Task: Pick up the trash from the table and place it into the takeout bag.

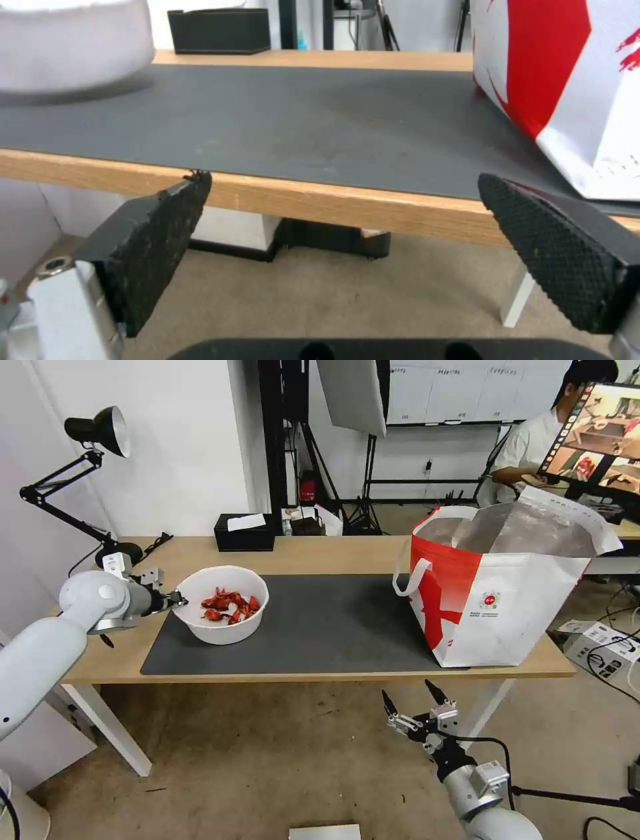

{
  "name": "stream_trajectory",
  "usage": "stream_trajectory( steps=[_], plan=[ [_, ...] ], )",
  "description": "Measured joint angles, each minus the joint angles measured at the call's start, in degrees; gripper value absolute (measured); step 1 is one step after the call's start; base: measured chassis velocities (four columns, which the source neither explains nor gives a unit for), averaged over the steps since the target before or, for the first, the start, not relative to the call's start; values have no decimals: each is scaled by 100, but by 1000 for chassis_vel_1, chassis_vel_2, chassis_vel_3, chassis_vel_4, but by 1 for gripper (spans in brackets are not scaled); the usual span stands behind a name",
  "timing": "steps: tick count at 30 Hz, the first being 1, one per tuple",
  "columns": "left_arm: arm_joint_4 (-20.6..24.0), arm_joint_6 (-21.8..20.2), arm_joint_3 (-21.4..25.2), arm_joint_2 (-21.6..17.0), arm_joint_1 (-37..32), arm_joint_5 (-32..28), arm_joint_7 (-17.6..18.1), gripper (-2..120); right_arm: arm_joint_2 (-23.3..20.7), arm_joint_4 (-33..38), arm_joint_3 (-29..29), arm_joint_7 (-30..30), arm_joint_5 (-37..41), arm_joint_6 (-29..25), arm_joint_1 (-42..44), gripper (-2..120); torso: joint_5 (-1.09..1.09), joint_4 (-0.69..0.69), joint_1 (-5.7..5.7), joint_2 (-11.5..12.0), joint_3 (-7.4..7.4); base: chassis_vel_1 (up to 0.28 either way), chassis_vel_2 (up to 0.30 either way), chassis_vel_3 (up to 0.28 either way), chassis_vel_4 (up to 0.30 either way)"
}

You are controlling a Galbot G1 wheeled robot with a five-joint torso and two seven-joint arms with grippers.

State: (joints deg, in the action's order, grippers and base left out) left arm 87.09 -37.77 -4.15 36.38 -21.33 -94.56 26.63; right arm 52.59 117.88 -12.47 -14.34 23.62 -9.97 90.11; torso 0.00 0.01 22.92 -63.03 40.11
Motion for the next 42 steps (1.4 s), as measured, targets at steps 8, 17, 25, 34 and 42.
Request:
stream_trajectory(
  steps=[8, 17, 25, 34, 42],
  plan=[
    [397, 151, -640, 98, 791, -252, -90, 0, 0, 0, 0, -1, 0, 0, 0, 100, 1, 0, 0, 0, 0, 0, 0, 0, 0],
    [311, 203, -1603, 792, 2402, -555, 4, 0, 0, 0, 0, 0, 0, 0, 0, 100, 2, -2, 0, 0, 0, 0, 0, 0, 0],
    [-177, 216, -2384, 1662, 3686, -1065, 231, 0, 0, 0, 0, 0, 0, 0, -1, 100, 5, -1, 1, 0, 0, 0, 0, 0, 0],
    [-926, 215, -2657, 2907, 4410, -1303, 502, 0, 0, 1, 0, 0, 0, 0, 0, 100, 4, -2, 1, 0, 0, 0, 0, 0, 0],
    [-1718, 286, -2605, 4089, 4623, -1241, 768, 0, 0, 0, 0, 0, 0, 0, 0, 100, 3, -2, 1, 0, 0, 0, 0, 0, 0]
  ],
)
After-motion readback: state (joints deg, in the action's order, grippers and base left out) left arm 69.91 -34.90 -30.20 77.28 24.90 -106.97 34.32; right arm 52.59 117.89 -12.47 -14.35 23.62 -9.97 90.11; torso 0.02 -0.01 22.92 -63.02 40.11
